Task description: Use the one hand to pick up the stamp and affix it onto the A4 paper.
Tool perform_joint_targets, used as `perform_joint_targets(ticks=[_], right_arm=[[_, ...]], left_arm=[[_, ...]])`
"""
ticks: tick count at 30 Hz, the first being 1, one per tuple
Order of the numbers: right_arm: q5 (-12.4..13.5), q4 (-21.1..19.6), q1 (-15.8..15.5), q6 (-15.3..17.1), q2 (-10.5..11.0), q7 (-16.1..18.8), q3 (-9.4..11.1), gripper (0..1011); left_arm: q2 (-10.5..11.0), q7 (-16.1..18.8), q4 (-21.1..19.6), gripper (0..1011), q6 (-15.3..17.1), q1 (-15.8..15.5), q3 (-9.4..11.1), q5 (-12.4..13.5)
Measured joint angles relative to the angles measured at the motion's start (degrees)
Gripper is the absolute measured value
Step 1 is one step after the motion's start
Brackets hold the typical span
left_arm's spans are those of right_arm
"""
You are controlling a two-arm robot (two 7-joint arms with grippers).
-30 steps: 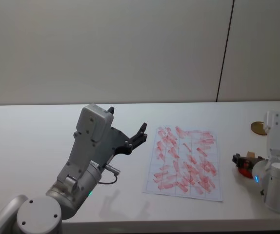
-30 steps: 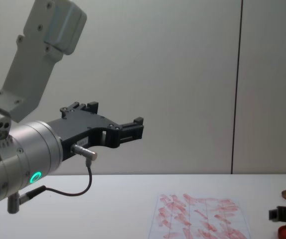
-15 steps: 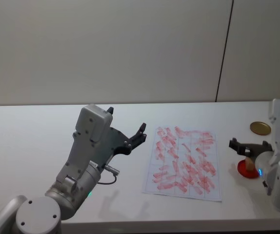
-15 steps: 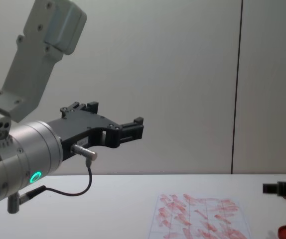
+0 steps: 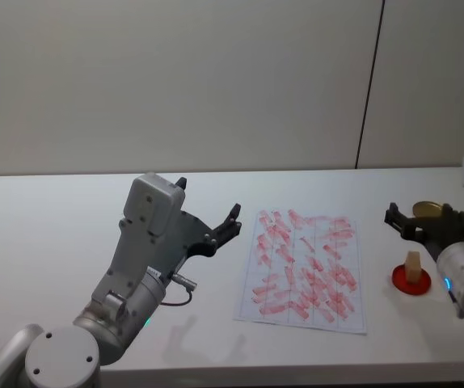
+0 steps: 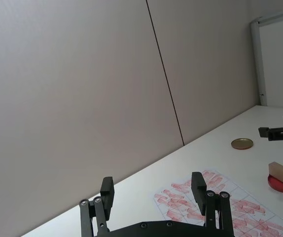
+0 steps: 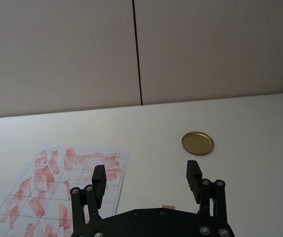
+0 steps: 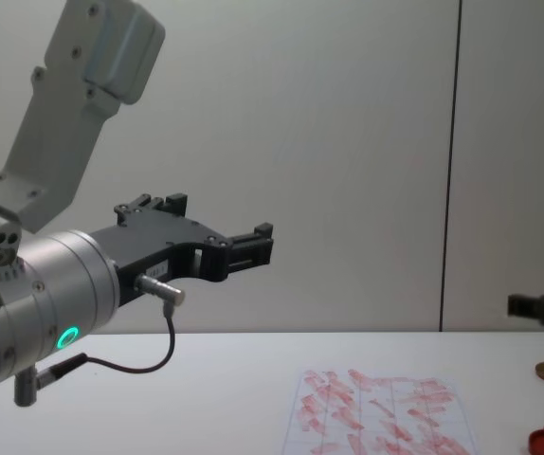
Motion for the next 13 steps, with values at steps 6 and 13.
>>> perform_joint_targets(ticks=[6,13], right_arm=[[-0.8,-3.2,-1.9,-1.5,0.7,1.5,0.2,1001],[-1.3,-5.2,-3.1,-2.4,1.1,2.5,0.3,1001]], left_arm=[[0.0,0.0,0.0,993,0.0,0.0,0.0,0.0],[0.0,0.0,0.0,993,0.0,0.0,0.0,0.0]])
